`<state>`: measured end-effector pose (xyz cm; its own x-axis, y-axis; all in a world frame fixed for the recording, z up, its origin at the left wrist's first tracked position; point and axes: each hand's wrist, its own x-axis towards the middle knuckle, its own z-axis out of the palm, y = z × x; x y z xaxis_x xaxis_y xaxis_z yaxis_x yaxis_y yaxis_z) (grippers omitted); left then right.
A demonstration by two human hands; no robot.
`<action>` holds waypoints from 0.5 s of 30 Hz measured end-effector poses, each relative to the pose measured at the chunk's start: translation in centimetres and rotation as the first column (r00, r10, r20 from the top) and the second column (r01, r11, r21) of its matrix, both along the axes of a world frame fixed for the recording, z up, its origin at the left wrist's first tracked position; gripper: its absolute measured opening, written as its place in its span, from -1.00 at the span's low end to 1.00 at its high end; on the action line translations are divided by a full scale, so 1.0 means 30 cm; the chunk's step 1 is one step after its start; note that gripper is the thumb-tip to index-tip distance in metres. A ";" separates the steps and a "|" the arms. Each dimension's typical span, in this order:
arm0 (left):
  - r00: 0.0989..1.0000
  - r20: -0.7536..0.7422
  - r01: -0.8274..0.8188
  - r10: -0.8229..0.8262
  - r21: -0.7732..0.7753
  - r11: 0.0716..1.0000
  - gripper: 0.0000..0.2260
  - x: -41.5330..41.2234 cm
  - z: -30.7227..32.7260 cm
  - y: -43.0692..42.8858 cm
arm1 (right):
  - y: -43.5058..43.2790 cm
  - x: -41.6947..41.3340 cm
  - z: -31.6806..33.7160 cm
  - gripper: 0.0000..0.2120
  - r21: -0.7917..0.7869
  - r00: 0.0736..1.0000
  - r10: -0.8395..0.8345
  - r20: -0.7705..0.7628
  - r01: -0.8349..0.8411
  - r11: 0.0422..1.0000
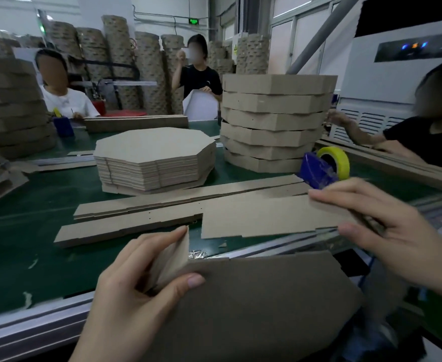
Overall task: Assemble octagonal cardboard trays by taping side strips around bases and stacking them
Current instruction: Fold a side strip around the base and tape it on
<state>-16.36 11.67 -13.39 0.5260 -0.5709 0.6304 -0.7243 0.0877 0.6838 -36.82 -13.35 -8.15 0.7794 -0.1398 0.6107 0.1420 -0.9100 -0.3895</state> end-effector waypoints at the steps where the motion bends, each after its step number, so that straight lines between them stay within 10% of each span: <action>1: 1.000 -0.010 0.000 0.000 0.002 1.000 -0.52 0.006 -0.002 0.000 | 0.000 0.013 -0.024 -0.57 0.018 1.000 0.019 -0.002 -0.019 1.000; 15: 0.999 -0.038 -0.022 0.022 0.006 1.000 -0.49 0.026 0.003 -0.001 | -0.033 0.125 -0.099 -0.61 0.164 0.985 0.169 -0.040 -0.160 0.973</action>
